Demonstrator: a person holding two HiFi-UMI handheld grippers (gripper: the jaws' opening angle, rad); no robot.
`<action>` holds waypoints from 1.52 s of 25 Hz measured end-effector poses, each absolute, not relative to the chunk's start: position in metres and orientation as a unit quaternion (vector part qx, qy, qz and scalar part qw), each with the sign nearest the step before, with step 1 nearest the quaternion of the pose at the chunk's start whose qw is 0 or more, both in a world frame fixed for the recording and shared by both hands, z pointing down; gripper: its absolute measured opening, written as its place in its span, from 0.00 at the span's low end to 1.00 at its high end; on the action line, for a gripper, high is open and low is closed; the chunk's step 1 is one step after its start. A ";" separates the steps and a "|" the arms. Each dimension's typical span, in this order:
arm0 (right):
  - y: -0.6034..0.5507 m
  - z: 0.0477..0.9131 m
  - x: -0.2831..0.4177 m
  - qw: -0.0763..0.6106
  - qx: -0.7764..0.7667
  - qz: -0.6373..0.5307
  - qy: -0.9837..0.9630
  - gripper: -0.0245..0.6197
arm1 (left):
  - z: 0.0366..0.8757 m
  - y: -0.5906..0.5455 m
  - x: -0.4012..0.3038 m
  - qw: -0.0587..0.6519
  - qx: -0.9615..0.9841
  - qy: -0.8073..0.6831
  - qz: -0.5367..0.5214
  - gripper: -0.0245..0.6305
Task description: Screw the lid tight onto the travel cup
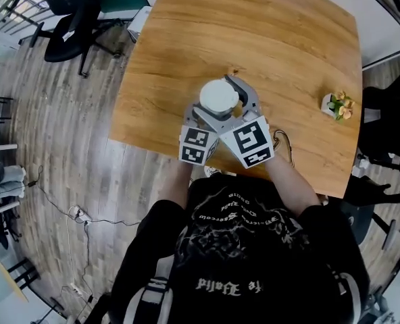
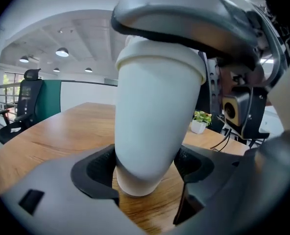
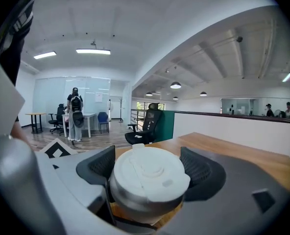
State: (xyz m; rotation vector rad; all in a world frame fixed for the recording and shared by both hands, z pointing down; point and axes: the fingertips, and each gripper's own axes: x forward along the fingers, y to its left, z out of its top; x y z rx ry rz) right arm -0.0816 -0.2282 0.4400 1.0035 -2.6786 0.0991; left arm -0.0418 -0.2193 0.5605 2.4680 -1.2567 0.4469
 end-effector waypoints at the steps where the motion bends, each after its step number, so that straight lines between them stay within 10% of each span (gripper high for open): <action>1: -0.228 0.441 -0.081 0.141 0.345 0.037 -0.927 0.70 | 0.561 -0.220 -0.041 0.166 0.869 -0.438 0.159 0.63; 14: -0.204 0.468 -0.084 0.284 -0.097 -0.015 -0.954 0.77 | 0.567 -0.220 -0.034 0.162 0.902 -0.353 0.190 0.63; 38: -0.222 0.465 -0.081 0.161 0.243 0.046 -0.956 0.77 | 0.571 -0.221 -0.036 0.143 0.903 -0.353 0.196 0.64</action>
